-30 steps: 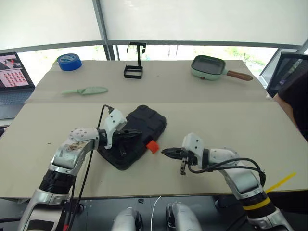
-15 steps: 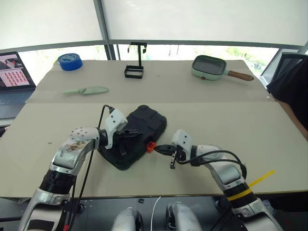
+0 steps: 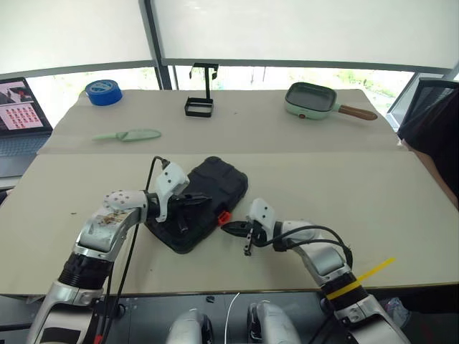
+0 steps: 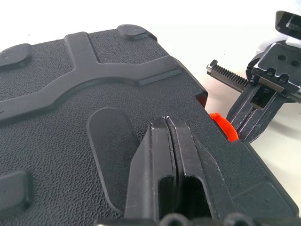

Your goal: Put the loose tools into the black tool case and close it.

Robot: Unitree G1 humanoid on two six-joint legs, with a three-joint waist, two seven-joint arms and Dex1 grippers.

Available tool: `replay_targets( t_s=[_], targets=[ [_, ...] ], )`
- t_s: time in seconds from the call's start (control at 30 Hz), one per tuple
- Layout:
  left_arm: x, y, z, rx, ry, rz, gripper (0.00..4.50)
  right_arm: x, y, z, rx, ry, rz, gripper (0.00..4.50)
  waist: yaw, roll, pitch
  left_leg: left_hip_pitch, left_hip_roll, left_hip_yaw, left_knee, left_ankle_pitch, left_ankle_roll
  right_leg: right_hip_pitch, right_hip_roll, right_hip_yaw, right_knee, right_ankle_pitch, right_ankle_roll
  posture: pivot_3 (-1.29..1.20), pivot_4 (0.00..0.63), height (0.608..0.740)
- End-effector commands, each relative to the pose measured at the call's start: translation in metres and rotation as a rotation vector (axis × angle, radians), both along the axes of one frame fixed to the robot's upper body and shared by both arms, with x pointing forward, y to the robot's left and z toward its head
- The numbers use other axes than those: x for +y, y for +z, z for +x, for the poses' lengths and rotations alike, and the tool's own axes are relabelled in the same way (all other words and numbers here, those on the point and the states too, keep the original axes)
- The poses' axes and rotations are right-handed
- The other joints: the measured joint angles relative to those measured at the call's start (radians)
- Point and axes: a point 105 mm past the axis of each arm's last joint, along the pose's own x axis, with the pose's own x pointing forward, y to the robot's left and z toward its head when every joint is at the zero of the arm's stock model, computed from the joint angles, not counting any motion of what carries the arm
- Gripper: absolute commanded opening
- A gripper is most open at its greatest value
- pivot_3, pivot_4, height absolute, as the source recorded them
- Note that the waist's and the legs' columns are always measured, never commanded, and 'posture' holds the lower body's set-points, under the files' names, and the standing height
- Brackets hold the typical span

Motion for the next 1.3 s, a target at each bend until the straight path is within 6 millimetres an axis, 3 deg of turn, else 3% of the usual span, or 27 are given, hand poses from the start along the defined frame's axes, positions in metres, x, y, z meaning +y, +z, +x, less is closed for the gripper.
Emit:
replay_targets(
  t_s=[0.03,0.3,0.53,0.77,0.87,0.93,1.1,1.3],
  targets=[
    [0.016,-0.038,-0.004,0.143,0.070,0.075,0.08,0.005,0.020,0.003,-0.093,0.013,0.054,0.00,0.000,0.000,0.000,0.000,0.000,0.000,0.000,0.000,0.000,0.000,0.000,0.000,0.000,0.000,0.000,0.00,0.150,0.740],
    [0.017,-0.041,-0.005,0.154,0.070,0.076,0.08,0.005,0.053,-0.003,-0.210,0.043,0.180,0.00,-0.001,0.000,0.000,0.000,0.000,0.000,0.000,0.000,-0.001,-0.001,0.000,0.000,0.000,0.000,0.000,0.00,0.150,0.740],
    [0.014,-0.045,-0.007,0.167,0.062,0.074,0.08,-0.001,0.061,-0.005,-0.269,0.053,0.155,0.00,-0.002,0.000,0.000,0.000,0.001,0.000,0.000,-0.002,-0.005,-0.001,0.000,0.000,0.000,0.000,0.000,0.00,0.150,0.740],
    [0.014,-0.047,-0.008,0.175,0.056,0.074,0.08,0.005,0.057,-0.005,-0.243,0.058,0.151,0.00,0.000,0.001,0.000,0.000,0.001,0.000,-0.001,-0.002,-0.005,-0.001,0.000,0.000,0.000,0.000,0.000,0.00,0.150,0.740],
    [0.014,-0.047,-0.008,0.178,0.056,0.076,0.08,0.005,0.046,0.000,-0.209,0.036,0.091,0.00,0.000,0.001,0.000,0.000,0.001,0.000,-0.001,-0.002,-0.005,-0.001,0.000,0.000,0.000,0.000,0.000,0.00,0.150,0.740],
    [0.015,-0.047,-0.009,0.180,0.055,0.079,0.08,0.001,0.041,0.001,-0.216,0.043,0.052,0.00,0.000,0.001,0.000,0.000,0.001,0.000,-0.001,-0.002,-0.005,-0.001,0.000,0.000,-0.001,0.000,0.000,0.00,0.150,0.740],
    [0.016,-0.048,-0.010,0.185,0.053,0.083,0.08,-0.022,0.054,-0.007,-0.187,0.047,0.086,0.00,0.002,0.002,-0.001,0.000,0.001,0.000,-0.002,-0.003,-0.005,-0.001,0.000,0.000,-0.001,0.000,-0.001,0.00,0.150,0.740],
    [0.014,-0.047,-0.009,0.180,0.052,0.076,0.08,-0.033,0.035,-0.013,-0.106,0.017,-0.003,0.00,0.002,0.002,-0.001,0.000,0.001,0.000,-0.005,-0.003,-0.005,-0.001,0.000,0.000,-0.003,-0.001,-0.001,0.00,0.150,0.740]
  ],
)
